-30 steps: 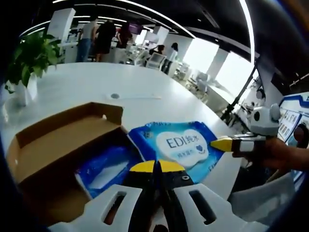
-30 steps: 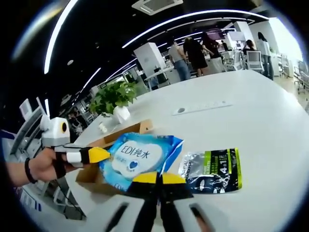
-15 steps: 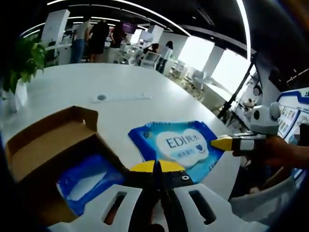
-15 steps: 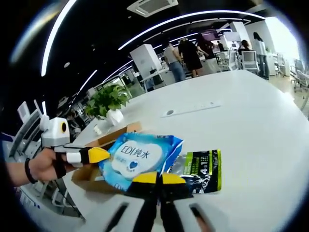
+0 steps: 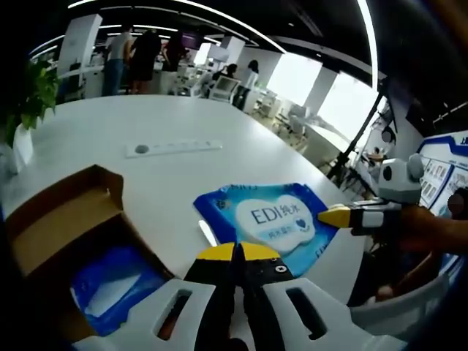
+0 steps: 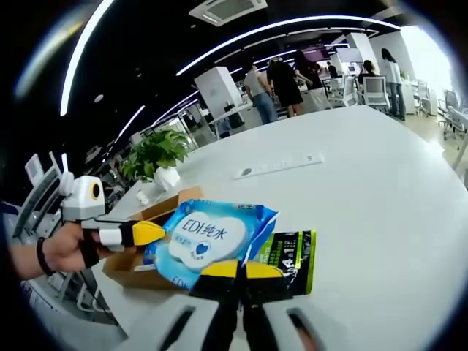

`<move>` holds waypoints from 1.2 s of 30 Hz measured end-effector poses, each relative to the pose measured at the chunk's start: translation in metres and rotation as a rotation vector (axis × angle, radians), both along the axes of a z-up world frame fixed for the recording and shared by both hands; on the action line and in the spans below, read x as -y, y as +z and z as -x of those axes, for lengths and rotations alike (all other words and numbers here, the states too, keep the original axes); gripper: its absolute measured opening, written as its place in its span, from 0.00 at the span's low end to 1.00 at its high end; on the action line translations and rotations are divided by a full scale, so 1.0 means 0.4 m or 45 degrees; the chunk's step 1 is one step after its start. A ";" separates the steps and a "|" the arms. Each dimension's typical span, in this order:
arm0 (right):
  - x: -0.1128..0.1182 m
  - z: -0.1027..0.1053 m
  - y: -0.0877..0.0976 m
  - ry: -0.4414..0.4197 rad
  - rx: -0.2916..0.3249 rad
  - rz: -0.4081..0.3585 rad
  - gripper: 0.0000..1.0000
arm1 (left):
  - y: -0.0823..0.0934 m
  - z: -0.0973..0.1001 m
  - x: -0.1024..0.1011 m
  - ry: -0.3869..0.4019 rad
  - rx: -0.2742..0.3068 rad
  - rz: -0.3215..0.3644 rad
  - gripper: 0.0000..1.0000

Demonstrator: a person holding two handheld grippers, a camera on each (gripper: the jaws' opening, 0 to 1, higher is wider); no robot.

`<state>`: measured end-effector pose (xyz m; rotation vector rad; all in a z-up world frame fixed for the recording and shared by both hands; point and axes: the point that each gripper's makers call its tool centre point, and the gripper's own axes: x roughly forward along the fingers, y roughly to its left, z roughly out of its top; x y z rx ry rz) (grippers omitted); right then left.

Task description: Operate the shoe box by opening the lid, removing the specified soft item, and placing it in the target area until the item is outside and the box remains undamaged.

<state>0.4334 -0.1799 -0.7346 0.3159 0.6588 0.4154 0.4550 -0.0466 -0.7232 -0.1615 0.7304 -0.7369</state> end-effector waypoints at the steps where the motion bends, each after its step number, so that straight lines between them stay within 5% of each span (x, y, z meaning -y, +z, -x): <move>1: 0.003 -0.002 -0.003 0.001 -0.002 0.000 0.00 | -0.002 -0.001 0.002 0.001 -0.001 -0.001 0.00; 36: 0.061 -0.050 -0.073 0.104 -0.068 0.059 0.00 | -0.075 -0.025 0.071 0.009 -0.021 -0.080 0.00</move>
